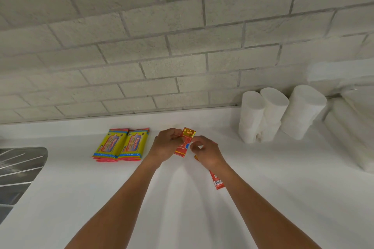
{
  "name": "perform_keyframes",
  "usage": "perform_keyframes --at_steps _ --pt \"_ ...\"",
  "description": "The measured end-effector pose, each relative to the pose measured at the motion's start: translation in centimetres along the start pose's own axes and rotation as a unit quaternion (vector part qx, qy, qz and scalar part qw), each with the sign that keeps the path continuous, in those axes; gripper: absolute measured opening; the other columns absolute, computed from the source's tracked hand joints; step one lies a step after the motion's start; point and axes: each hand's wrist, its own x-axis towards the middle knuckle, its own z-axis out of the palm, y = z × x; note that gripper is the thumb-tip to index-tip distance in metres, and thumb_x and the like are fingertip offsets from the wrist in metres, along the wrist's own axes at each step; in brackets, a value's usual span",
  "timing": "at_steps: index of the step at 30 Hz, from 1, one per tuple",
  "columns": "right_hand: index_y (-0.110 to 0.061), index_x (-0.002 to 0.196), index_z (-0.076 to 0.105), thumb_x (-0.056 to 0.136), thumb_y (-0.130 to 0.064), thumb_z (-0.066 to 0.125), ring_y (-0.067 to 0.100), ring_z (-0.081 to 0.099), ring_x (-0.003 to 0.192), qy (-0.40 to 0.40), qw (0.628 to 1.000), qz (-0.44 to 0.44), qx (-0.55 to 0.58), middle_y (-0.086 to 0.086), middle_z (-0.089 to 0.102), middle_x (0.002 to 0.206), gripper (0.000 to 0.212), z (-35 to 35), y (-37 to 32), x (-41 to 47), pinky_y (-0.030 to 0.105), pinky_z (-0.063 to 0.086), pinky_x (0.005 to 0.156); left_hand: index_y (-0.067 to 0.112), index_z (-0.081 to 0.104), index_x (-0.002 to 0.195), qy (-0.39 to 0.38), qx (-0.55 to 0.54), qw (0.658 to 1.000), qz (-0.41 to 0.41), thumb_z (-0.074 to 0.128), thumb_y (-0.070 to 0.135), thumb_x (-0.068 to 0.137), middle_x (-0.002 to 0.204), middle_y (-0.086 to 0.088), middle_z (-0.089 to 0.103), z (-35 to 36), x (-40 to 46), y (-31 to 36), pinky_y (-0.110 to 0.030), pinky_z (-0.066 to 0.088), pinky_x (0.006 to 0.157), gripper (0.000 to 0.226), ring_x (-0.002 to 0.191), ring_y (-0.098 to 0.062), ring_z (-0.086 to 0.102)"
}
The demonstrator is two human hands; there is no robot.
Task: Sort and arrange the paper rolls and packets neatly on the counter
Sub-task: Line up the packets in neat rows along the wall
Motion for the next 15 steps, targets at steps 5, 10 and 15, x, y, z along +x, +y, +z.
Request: perform_keyframes --at_steps 5,10,15 --pt "-0.016 0.120 0.065 0.101 -0.014 0.051 0.005 0.060 0.084 0.017 1.000 0.019 -0.005 -0.002 0.065 0.117 0.024 -0.3 0.5 0.5 0.002 0.043 0.056 0.032 0.065 0.097 0.024 -0.027 0.999 -0.023 0.066 0.024 0.088 0.099 0.008 0.073 0.9 1.2 -0.3 -0.033 0.057 0.086 0.012 0.094 -0.015 0.070" --pt "-0.019 0.121 0.067 0.101 -0.016 0.046 0.015 0.060 0.118 0.006 0.995 0.028 -0.092 -0.002 0.063 0.130 0.029 -0.7 1.7 0.3 0.022 0.045 0.101 0.019 0.068 0.115 0.067 -0.001 0.997 -0.039 0.067 0.024 0.088 0.109 -0.002 0.073 1.6 2.8 -1.0 -0.029 0.057 0.078 0.027 0.094 -0.019 0.070" --pt "-0.021 0.119 0.069 0.098 -0.019 0.047 0.018 0.060 0.115 -0.013 0.979 0.025 -0.201 -0.002 0.064 0.124 0.030 -1.0 2.6 0.3 0.030 0.050 0.098 0.020 0.067 0.118 0.072 0.046 0.995 -0.056 0.066 0.025 0.089 0.110 -0.003 0.071 2.0 4.7 -1.1 -0.030 0.058 0.074 0.030 0.092 -0.020 0.069"
